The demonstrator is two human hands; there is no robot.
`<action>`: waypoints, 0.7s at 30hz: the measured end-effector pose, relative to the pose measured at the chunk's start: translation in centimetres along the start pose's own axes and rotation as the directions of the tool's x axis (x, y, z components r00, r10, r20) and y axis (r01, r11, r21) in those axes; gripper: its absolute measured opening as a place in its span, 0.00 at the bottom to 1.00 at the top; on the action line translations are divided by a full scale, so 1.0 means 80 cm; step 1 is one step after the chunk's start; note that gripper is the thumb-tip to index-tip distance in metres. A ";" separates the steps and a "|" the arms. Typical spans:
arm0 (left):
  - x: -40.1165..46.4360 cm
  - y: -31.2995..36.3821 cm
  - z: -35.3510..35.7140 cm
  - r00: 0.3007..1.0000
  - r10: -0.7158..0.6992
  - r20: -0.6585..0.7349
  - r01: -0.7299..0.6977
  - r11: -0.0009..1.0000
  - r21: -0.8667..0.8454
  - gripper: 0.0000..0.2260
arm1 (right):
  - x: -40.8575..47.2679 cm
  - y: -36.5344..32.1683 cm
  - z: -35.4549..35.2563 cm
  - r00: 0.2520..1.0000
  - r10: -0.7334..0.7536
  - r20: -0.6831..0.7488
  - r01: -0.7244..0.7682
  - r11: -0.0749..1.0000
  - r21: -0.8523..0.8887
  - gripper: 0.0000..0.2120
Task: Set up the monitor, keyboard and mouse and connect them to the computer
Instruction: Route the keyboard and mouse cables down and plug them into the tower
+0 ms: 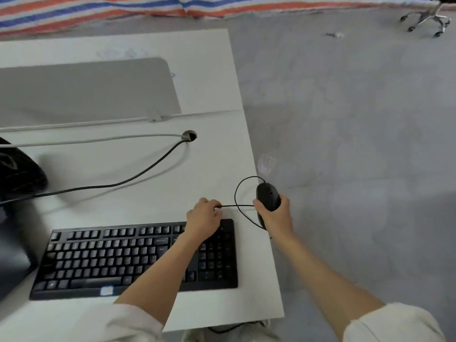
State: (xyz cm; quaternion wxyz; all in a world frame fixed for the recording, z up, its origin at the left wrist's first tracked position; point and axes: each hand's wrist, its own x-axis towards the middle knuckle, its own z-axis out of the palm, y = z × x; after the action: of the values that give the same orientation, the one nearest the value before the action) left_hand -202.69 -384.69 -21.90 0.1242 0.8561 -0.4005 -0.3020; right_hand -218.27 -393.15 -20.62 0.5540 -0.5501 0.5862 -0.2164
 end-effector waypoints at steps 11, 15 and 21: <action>-0.004 0.000 -0.003 0.980 0.167 -0.109 -0.175 0.982 -0.068 0.07 | 0.079 -0.034 0.041 0.959 0.063 0.277 -0.030 0.992 -0.120 0.27; 0.002 0.004 -0.006 0.978 0.129 -0.167 -0.144 0.986 -0.085 0.07 | 0.099 -0.057 0.045 0.918 0.142 0.370 -0.028 0.955 -0.296 0.25; 0.014 0.006 -0.002 0.977 0.028 -0.211 -0.064 0.984 -0.166 0.08 | 0.080 -0.034 0.034 0.915 0.142 0.377 0.041 0.898 -0.438 0.11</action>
State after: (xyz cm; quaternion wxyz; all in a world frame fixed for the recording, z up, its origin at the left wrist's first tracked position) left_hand -202.33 -385.91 -22.02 0.2458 0.8595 -0.3777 -0.2414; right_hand -213.36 -398.68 -21.72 0.5300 -0.6768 0.5083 0.0524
